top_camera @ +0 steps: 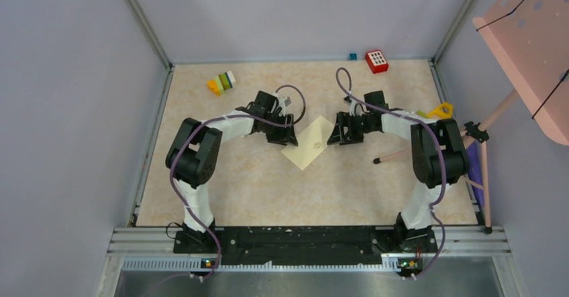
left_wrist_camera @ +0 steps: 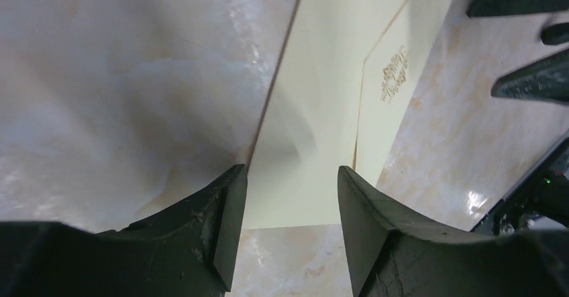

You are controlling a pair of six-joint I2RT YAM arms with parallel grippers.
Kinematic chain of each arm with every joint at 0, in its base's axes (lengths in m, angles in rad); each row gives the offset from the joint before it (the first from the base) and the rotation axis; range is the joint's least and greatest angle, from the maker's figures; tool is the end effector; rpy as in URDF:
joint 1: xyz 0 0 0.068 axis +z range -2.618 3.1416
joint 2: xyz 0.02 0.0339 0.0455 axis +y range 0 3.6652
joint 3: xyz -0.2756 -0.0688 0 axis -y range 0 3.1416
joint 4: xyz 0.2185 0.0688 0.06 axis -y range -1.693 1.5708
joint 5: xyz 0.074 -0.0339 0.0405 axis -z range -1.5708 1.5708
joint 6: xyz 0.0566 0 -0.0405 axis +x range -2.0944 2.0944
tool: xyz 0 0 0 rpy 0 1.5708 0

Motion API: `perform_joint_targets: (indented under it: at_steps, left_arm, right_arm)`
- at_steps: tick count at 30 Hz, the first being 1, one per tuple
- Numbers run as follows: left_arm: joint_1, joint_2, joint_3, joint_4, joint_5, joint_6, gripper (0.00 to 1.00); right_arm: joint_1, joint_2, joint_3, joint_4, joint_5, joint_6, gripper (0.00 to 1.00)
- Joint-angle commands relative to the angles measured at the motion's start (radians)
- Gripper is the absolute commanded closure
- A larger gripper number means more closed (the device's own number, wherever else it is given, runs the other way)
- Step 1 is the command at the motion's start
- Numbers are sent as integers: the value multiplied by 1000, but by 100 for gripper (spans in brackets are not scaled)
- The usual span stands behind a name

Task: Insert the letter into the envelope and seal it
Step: Adjust the envelope at the center of the board.

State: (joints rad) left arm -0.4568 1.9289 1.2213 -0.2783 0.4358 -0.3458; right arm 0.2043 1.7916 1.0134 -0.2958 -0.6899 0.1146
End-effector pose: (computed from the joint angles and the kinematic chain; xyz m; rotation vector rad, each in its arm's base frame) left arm 0.3402 -0.1938 0.1707 0.3227 2.6305 -0.8500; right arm 0.3199 0.1031 0.1683 -0.3509 2.5696 1.0203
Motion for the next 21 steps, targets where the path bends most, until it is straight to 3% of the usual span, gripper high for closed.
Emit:
perform_joint_targets:
  at_steps: [1,9,14,21]
  left_arm:
    - [-40,43,-57,-42,110,49,42]
    - [-112,87,-45,-49,228,89,42]
    - [-167,163,16,-47,252,68,42]
    - [-192,215,78,-4,252,16,40]
  right_arm:
    - [14,92,91,66,34,82,29]
    - [44,287,328,115,25,141,29]
    - [56,438,534,113,-65,207,29]
    - [-7,276,573,74,2,163,29]
